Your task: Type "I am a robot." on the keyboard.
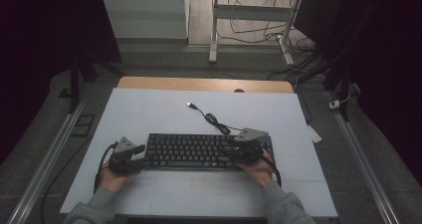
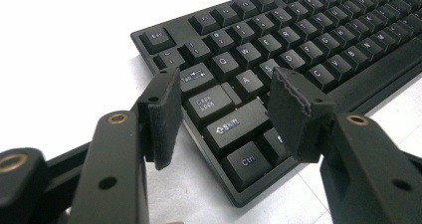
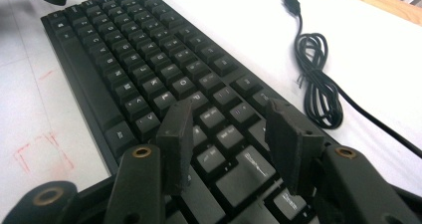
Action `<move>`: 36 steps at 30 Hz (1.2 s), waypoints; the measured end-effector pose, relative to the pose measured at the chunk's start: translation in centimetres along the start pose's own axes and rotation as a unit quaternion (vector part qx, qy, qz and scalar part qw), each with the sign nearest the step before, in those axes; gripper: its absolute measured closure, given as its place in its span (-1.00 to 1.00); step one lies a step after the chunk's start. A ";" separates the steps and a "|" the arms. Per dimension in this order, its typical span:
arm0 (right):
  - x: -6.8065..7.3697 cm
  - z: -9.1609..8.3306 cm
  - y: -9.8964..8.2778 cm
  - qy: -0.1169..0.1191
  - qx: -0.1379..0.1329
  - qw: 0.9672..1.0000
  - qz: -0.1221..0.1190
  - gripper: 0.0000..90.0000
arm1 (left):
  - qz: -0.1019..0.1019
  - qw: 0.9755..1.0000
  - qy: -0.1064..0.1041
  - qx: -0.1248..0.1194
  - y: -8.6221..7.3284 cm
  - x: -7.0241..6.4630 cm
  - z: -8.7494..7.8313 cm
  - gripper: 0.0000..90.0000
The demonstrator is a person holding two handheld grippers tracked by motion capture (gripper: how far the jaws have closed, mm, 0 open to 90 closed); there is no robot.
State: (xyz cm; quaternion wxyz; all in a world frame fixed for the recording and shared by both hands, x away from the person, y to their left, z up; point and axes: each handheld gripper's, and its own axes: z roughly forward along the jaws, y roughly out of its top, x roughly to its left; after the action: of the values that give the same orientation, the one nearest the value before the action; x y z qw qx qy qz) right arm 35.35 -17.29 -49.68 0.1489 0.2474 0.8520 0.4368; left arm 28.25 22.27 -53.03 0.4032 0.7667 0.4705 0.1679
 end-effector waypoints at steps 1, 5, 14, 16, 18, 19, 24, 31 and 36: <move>0.0 0.0 0.0 0.000 0.000 1.000 0.000 0.20 | 0.000 1.000 0.000 0.000 0.0 0.0 0.0 0.03; -0.1 -0.3 -0.3 -0.003 -0.002 1.000 0.002 0.20 | 0.002 1.000 -0.001 0.003 0.0 0.0 0.0 0.01; -0.1 -0.6 -0.5 -0.004 -0.003 1.000 0.003 0.20 | 0.009 1.000 -0.004 0.004 0.1 -0.1 -0.1 -0.02; -0.1 -0.6 -0.5 -0.005 -0.002 1.000 0.001 0.20 | 0.012 1.000 -0.005 0.002 0.2 -0.2 -0.2 -0.03; -0.1 -0.7 -0.6 -0.006 -0.002 1.000 0.002 0.20 | 0.017 1.000 -0.013 0.000 0.5 -0.4 -0.4 -0.03; -0.1 -0.7 -0.6 -0.005 -0.003 1.000 0.004 0.20 | 0.023 1.000 -0.018 -0.001 0.7 -0.5 -0.5 -0.03; -0.2 -0.8 -0.6 -0.006 -0.004 1.000 0.009 0.20 | 0.052 0.998 -0.043 0.001 2.1 -1.4 -0.7 -0.02; -0.2 -1.3 -0.9 -0.010 -0.005 1.000 0.016 0.19 | 0.084 0.994 -0.069 0.024 4.0 -2.7 -0.5 -0.01; 0.0 -2.0 -1.5 -0.015 -0.009 1.000 0.020 0.19 | 0.120 0.988 -0.089 0.046 5.8 -4.2 0.6 0.02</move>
State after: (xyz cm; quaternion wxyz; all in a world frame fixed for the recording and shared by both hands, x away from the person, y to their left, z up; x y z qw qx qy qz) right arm 34.00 -19.36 -49.80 0.1548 0.2693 0.8407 0.4435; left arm 29.90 17.07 -48.36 0.3850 0.8471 0.3446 0.1243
